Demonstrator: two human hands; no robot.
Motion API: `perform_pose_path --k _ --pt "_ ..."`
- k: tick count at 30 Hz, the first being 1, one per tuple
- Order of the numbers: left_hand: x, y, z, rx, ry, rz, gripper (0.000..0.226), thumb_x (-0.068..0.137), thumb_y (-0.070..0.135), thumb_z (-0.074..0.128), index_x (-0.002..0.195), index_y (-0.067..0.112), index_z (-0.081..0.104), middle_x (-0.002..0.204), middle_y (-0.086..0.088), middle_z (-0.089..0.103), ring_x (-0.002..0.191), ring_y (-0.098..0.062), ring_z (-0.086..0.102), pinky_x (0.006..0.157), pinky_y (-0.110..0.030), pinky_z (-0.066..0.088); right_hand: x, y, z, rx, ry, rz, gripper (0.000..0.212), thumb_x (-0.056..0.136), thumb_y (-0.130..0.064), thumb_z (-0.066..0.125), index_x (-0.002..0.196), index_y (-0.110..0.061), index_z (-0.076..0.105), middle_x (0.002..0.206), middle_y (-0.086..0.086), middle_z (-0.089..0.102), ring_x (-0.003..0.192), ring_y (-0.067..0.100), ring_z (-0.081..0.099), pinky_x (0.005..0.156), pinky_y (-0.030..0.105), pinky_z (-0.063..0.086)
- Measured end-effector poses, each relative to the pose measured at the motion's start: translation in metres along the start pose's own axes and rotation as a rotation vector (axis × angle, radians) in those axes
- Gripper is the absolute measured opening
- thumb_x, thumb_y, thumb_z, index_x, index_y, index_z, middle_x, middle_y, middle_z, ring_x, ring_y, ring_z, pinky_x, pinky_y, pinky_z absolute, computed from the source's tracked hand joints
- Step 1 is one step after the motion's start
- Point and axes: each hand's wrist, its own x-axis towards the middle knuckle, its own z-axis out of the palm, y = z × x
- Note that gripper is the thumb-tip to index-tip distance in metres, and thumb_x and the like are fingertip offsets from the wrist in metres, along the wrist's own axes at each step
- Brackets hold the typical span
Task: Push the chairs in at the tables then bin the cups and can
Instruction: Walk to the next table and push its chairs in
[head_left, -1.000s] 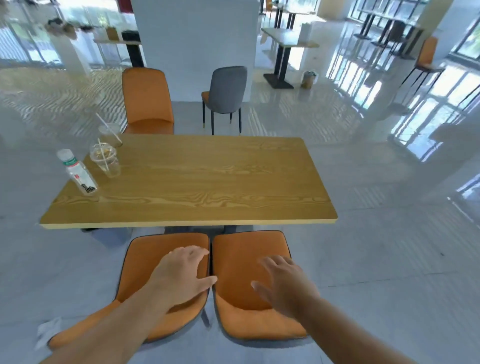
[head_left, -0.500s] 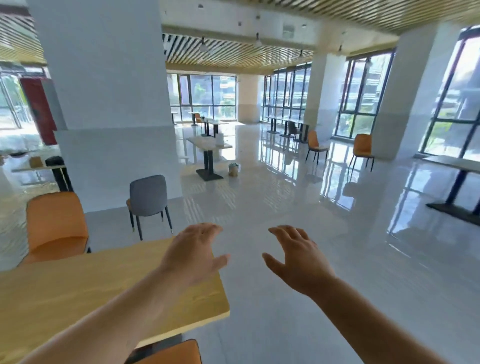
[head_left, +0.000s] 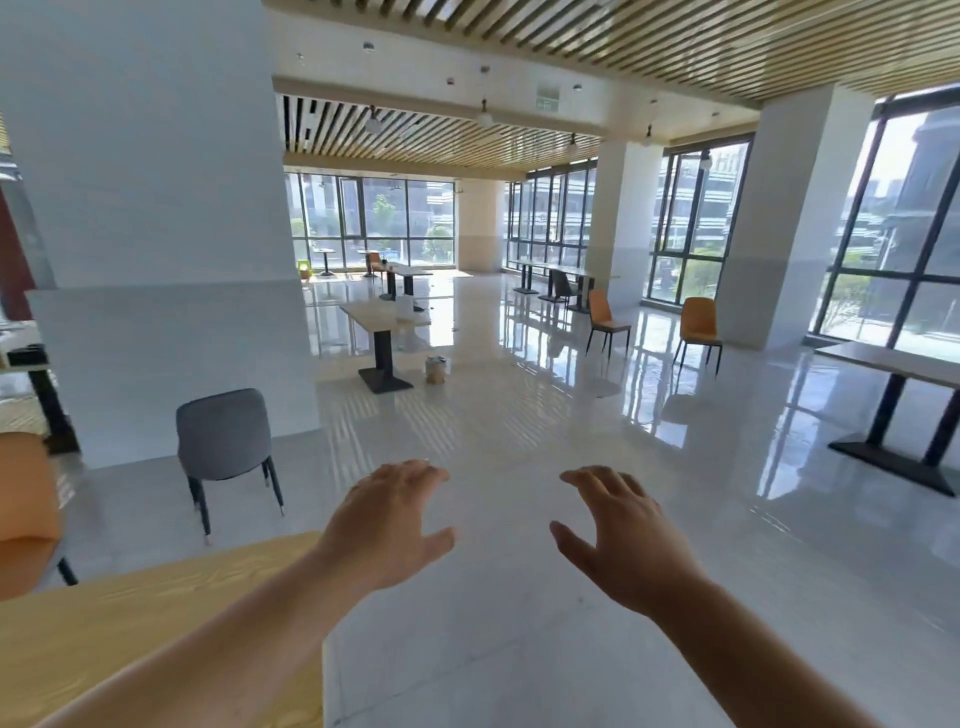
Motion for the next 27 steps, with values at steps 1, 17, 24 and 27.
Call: perform_pose_path --k 1,17,24,27 --pt "0.022 -0.004 0.013 -0.010 0.002 0.003 0.074 0.087 0.069 0.055 0.148 0.032 0.040 0.153 0.006 0.043 0.139 -0.018 0.037 0.112 -0.038 0.033 0.014 0.014 0.009 -0.010 -0.008 0.005 0.064 0.090 -0.070 0.043 0.143 -0.036 0.044 0.142 -0.011 0.051 0.130 0.016 0.045 0.103 0.036 0.042" --pt "0.407 -0.032 0.115 -0.103 0.078 0.192 0.067 0.086 0.064 0.063 0.142 0.032 0.045 0.146 0.004 0.051 0.132 -0.022 0.045 0.104 -0.044 0.043 0.294 0.204 0.042 -0.153 0.015 0.093 0.059 0.094 -0.060 0.052 0.144 -0.029 0.047 0.145 -0.002 0.053 0.134 0.022 0.044 0.108 0.042 0.040" --pt "0.509 -0.105 0.163 0.040 0.056 0.113 0.070 0.083 0.069 0.058 0.142 0.035 0.045 0.148 0.007 0.051 0.132 -0.019 0.047 0.105 -0.042 0.045 0.439 0.270 0.132 -0.081 0.009 -0.011 0.058 0.094 -0.060 0.053 0.143 -0.030 0.049 0.142 -0.002 0.055 0.132 0.022 0.047 0.106 0.044 0.043" --pt "0.544 -0.158 0.181 0.107 -0.018 -0.010 0.072 0.083 0.070 0.052 0.145 0.034 0.043 0.151 0.008 0.047 0.135 -0.017 0.042 0.107 -0.039 0.042 0.515 0.289 0.191 -0.008 -0.058 -0.074 0.056 0.094 -0.059 0.053 0.143 -0.031 0.050 0.141 -0.005 0.055 0.130 0.020 0.047 0.106 0.040 0.043"
